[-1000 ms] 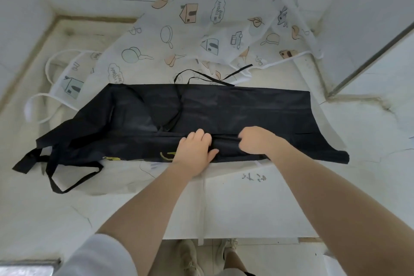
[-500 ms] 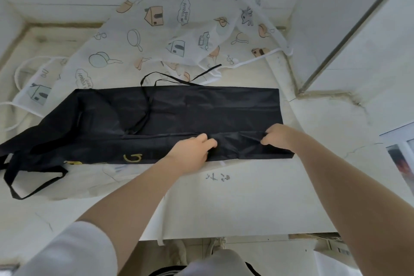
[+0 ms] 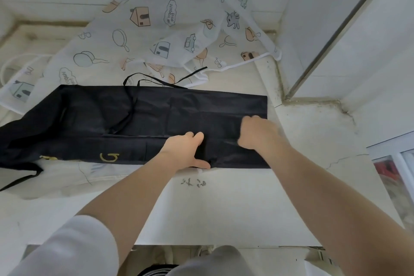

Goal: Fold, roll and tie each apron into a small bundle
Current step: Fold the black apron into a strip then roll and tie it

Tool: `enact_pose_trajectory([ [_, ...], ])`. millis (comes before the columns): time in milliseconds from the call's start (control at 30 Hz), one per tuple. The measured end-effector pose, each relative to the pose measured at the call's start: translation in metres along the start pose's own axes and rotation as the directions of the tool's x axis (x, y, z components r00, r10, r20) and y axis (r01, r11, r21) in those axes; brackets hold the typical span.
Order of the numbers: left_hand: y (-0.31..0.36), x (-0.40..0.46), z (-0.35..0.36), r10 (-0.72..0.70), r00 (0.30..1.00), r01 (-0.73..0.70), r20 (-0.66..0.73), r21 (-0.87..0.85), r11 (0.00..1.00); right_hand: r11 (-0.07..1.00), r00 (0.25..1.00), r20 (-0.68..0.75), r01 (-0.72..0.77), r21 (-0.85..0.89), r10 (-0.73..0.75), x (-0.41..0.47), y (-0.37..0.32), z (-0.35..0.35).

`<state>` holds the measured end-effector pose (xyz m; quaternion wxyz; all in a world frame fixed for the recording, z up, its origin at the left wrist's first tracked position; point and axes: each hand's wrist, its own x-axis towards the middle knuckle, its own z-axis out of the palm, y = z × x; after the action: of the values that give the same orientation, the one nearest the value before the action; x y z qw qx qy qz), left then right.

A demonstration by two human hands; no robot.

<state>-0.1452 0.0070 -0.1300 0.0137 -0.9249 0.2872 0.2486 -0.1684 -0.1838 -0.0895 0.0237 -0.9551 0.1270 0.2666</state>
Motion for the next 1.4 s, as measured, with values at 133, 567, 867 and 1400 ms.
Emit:
enact_pose_trajectory([
  [133,0.001,0.002,0.005,0.003,0.999,-0.004,-0.045,-0.016,1.0,0.892,0.9,-0.055,0.437,0.117,-0.433,0.004,-0.039,0.017],
  [567,-0.021,0.0,0.001,0.126,0.991,-0.118,0.051,-0.13,0.984,0.896,0.878,0.304,0.423,-0.137,-0.368,0.009,0.017,0.016],
  [867,-0.077,-0.029,-0.012,-0.027,0.975,0.0,-0.221,-0.12,0.993,0.837,0.907,0.229,0.416,-0.356,-0.354,0.002,-0.036,-0.002],
  [1400,-0.211,-0.034,-0.014,0.038,0.995,-0.022,-0.093,0.161,0.987,0.923,0.864,-0.346,0.291,-0.252,-0.366,0.087,-0.213,-0.023],
])
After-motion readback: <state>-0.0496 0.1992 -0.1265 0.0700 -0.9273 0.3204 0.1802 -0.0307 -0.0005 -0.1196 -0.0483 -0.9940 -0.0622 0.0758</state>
